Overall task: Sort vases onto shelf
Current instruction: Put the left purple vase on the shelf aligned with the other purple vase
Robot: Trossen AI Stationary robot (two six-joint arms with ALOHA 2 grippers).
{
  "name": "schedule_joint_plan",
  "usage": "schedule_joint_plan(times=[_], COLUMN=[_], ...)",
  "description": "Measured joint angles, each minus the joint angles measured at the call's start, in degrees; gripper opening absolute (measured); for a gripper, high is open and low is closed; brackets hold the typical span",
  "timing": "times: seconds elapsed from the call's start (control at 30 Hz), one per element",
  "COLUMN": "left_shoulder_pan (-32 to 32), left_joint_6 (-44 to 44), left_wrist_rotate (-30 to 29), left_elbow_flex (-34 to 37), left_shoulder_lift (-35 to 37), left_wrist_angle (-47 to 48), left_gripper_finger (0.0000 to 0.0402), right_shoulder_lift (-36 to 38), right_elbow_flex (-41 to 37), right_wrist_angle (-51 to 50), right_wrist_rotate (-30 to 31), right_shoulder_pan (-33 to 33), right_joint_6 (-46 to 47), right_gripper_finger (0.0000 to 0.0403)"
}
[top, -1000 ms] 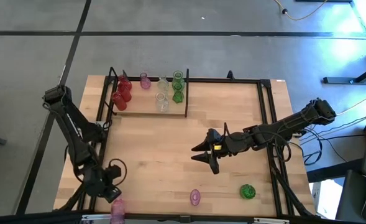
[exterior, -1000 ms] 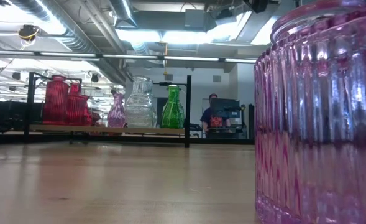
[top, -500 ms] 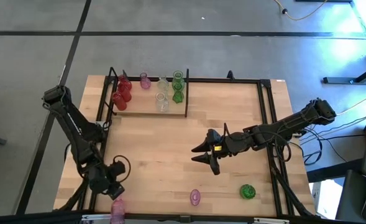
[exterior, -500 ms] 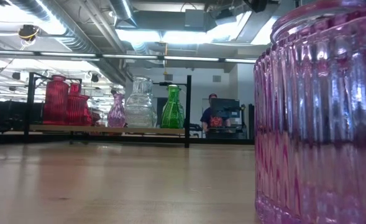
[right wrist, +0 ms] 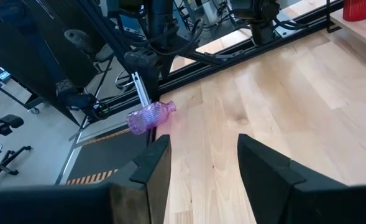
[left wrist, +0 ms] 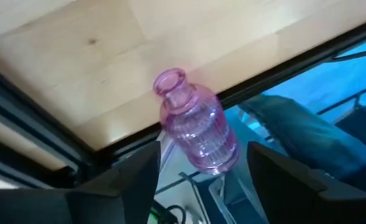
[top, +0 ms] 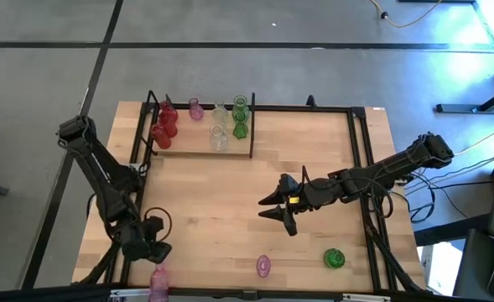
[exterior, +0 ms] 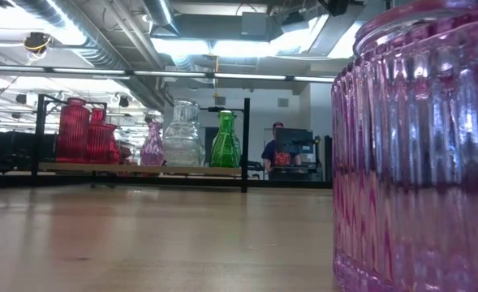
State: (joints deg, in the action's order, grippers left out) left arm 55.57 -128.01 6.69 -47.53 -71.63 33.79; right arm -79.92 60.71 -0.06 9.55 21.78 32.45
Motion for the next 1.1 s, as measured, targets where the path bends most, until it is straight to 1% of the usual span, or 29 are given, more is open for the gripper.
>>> schedule_joint_plan(times=[0.13,0.27,0.4,0.57,0.73,1.1], left_shoulder_pan=[-0.5,-1.5,-2.4,-2.4,-2.9,-3.4], left_joint_6=[-0.9,-0.9,-1.4,-1.9,-1.9,-1.7], left_wrist_rotate=[1.7,2.0,3.7,5.0,6.1,6.5], left_elbow_flex=[0.0,0.0,0.0,0.0,0.0,0.0], left_shoulder_lift=[-2.3,-5.6,-8.5,-10.9,-12.9,-13.6], left_wrist_angle=[-2.6,-4.2,-4.5,-3.7,-4.2,-4.5], left_gripper_finger=[0.0232,0.0231,0.0230,0.0230,0.0230,0.0212], right_shoulder_lift=[0.0,0.0,0.0,0.0,0.0,0.0], right_elbow_flex=[0.0,0.0,0.0,0.0,0.0,0.0], right_wrist_angle=[0.0,0.0,0.0,0.0,0.0,0.0], right_wrist_rotate=[0.1,0.3,0.0,1.0,2.9,2.9], right_shoulder_pan=[0.0,0.0,0.6,2.4,3.5,3.5], right_joint_6=[0.0,0.0,0.1,0.1,0.1,0.3], right_gripper_finger=[0.0168,0.0168,0.0168,0.0168,0.0168,0.0168])
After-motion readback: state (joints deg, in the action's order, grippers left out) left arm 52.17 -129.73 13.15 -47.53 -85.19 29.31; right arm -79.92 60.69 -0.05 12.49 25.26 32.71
